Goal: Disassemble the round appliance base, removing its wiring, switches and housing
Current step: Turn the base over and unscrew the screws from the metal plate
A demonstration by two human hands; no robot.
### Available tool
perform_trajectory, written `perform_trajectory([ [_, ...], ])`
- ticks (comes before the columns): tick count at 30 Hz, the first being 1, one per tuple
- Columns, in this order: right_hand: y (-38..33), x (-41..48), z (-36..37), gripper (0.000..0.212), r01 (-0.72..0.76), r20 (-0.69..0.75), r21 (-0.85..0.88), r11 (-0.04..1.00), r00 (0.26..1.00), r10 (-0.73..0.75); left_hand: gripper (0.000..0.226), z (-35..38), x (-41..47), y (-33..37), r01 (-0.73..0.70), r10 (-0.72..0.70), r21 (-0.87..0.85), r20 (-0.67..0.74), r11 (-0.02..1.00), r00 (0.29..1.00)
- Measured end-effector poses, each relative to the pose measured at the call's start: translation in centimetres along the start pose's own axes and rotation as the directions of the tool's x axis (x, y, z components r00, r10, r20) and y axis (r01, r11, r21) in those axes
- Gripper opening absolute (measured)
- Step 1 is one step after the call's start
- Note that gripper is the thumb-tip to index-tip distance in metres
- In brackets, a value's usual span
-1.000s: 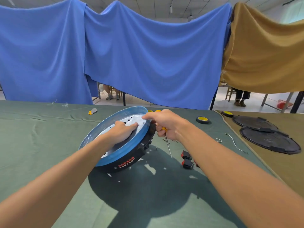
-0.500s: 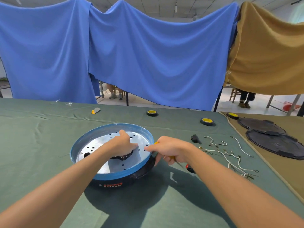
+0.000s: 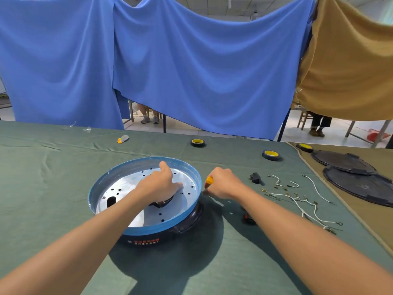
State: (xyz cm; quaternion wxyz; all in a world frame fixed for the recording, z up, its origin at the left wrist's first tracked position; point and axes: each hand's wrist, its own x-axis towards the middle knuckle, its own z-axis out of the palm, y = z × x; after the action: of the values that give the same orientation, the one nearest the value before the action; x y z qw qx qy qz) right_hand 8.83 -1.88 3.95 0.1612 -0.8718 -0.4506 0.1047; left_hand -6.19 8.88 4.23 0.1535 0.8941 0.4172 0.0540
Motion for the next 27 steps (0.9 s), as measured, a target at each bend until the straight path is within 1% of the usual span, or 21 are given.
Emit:
perform_trajectory([
  [1, 0.0, 0.1, 0.3, 0.012, -0.015, -0.013, -0.027, 1.0, 1.0, 0.015, 0.059, 0.0, -0.1, 0.1, -0.004, 0.004, 0.007, -0.004, 1.0, 1.0],
  [3, 0.1, 0.4, 0.7, 0.026, -0.042, -0.029, -0.062, 0.997, 0.999, 0.041, 0.058, 0.0, -0.1, 0.2, -0.006, 0.006, 0.006, -0.002, 1.0, 1.0],
  [4, 0.2, 0.4, 0.7, 0.027, -0.052, -0.025, -0.061, 0.997, 0.998, 0.051, 0.058, -0.1, -0.1, 0.2, -0.005, 0.005, 0.001, 0.003, 1.0, 1.0],
  [6, 0.6, 0.6, 0.4, 0.021, -0.066, -0.025, -0.043, 0.997, 0.998, 0.065, 0.059, -0.3, 0.0, 0.4, -0.01, 0.01, -0.013, 0.017, 1.0, 1.0],
  [9, 1.8, 1.1, -0.7, 0.007, -0.08, -0.093, 0.022, 0.997, 0.992, 0.082, 0.059, -0.2, 0.1, 0.8, -0.02, 0.021, -0.033, 0.038, 0.999, 0.999],
  [11, 2.6, 1.3, -0.9, 0.011, -0.1, -0.144, 0.024, 0.995, 0.984, 0.102, 0.057, 0.1, 0.3, 1.1, -0.03, 0.032, -0.038, 0.05, 0.999, 0.998],
  [13, 3.0, 1.4, -0.6, 0.009, -0.118, -0.182, -0.02, 0.993, 0.977, 0.112, 0.056, 0.3, 0.5, 1.5, -0.043, 0.045, -0.034, 0.056, 0.998, 0.997],
  [17, 3.1, 1.9, 0.7, 0.006, -0.119, -0.226, -0.094, 0.988, 0.969, 0.095, 0.057, 0.3, 0.9, 1.5, -0.035, 0.038, -0.047, 0.059, 0.998, 0.998],
  [19, 3.1, 2.3, 0.7, 0.008, -0.111, -0.255, -0.095, 0.989, 0.963, 0.084, 0.056, 0.4, 1.0, 1.3, -0.026, 0.029, -0.054, 0.058, 0.998, 0.998],
  [25, 3.0, 3.0, 1.2, 0.01, -0.099, -0.272, -0.093, 0.991, 0.96, 0.07, 0.052, 0.3, 1.1, 1.1, -0.015, 0.02, -0.089, 0.062, 0.996, 0.998],
  [27, 3.2, 3.1, 1.6, 0.018, -0.114, -0.285, -0.108, 0.988, 0.955, 0.079, 0.054, 0.3, 1.0, 1.1, -0.013, 0.019, -0.093, 0.064, 0.996, 0.998],
])
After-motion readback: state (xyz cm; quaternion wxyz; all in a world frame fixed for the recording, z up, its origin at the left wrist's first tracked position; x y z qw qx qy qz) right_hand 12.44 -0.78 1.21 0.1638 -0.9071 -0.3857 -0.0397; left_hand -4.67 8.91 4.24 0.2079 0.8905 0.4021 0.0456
